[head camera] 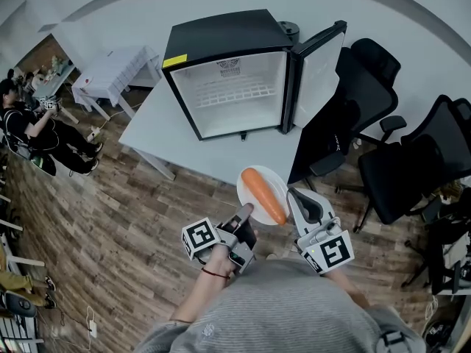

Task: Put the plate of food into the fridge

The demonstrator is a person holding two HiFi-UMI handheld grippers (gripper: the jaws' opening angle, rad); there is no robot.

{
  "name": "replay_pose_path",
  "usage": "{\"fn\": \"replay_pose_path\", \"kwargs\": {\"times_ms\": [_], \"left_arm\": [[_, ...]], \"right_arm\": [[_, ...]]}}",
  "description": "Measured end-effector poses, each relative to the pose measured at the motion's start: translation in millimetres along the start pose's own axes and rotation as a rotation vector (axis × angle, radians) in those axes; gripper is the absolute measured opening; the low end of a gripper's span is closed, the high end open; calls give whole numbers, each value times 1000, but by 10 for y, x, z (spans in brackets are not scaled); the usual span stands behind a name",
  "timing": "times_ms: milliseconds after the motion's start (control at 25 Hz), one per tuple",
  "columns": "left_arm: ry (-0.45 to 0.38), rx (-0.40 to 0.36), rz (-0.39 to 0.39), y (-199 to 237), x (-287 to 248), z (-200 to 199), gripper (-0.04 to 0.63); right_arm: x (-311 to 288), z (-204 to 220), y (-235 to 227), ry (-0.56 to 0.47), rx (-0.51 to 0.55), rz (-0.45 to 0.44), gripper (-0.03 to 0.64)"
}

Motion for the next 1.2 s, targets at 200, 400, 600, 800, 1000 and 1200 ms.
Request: {"fn": "replay_pose_path", "kwargs": {"times_ms": [200,400,600,800,1000,1200], "left_arm": [[-14,-12,16,-11,-96,73,31],[-32,4,13,8,-186,141,31],[-48,32,32,-9,-287,75,31],[-59,5,23,-4,-418,-212,31],[-59,42,50,-57,-633,-569,31],[-47,36,42,-52,-845,-973,31]], "right_arm": [[76,22,-127,-5,-9,-6,14],[123,58,-264,-6,-23,-10,14],[24,108,-297,1,-23,-29,14],[-255,150,-376,0,-17,-48,14],[-676,200,-508,5,-4,-44,14],[-1112,224,-642,9,5,-40,14]]}}
Point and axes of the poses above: the fingertips, and each gripper's own axes: x backward along the fingers, y to its left, z out of its underside, the point moved 9 cm from there along x, backward along the fingers
